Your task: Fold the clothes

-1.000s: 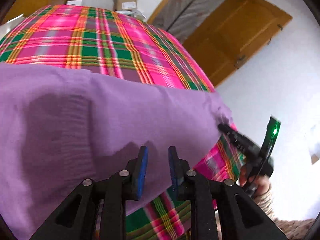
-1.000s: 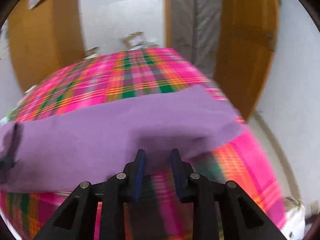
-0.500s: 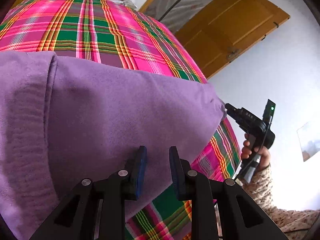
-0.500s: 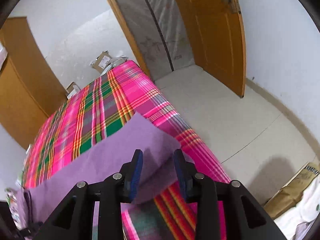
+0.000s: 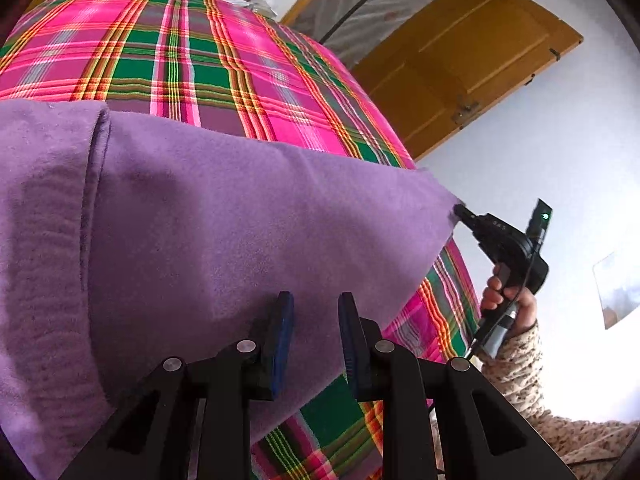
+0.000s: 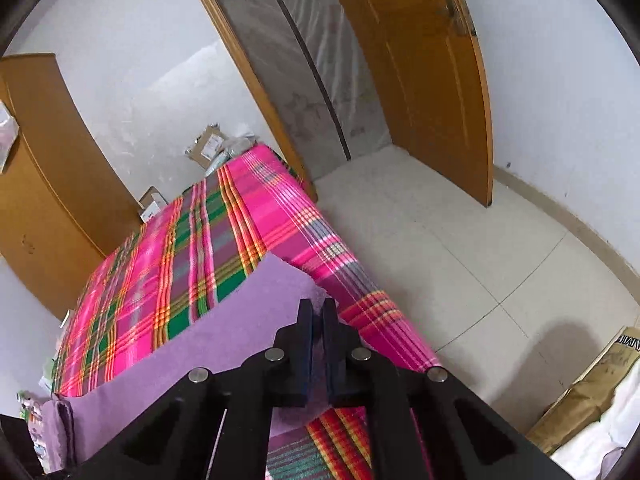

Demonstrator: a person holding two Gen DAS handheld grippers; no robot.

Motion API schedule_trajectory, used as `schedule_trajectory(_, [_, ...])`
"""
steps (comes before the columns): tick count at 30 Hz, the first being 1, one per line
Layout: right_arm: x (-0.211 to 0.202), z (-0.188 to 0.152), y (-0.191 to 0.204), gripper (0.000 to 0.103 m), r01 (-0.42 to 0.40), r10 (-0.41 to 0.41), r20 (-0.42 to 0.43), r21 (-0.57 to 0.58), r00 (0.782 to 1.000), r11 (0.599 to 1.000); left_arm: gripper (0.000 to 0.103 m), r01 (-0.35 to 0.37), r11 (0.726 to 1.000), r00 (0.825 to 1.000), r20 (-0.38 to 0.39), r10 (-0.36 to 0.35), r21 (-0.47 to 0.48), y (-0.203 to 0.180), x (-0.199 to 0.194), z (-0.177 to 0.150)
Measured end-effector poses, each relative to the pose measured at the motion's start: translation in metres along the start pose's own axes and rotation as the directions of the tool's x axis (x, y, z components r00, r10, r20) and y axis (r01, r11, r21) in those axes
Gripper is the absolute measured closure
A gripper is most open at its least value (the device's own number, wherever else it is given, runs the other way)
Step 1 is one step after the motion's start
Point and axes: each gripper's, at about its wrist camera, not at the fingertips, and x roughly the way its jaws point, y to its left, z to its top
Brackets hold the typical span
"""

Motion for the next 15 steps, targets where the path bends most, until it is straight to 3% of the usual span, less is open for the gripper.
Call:
schedule_trajectory(8, [0.020,-0.013,-0.016,0.098,0.059,-0.056,-0.085,0.031,0.995,0.998,0.080,0.010,1.000,1.000,-0.014,-0.010,-0.017,0.000,0.000,0.000])
schedule_trajectory(13, [0.019,-0.010,-0.016,0.096,0.076,-0.074,-0.089,0.019,0.993,0.997,0.080,0.004,1.000,1.000,-0.015,-0.005,-0.016,-0.003,0.001,0.000])
schedule_trajectory(15, [0.015,-0.009,-0.014,0.085,0.099,-0.098,-0.077,0.013,0.992,0.995,0.080,0.004,1.000,1.000,-0.016,-0.004,-0.016,-0.003,0.002,0.001])
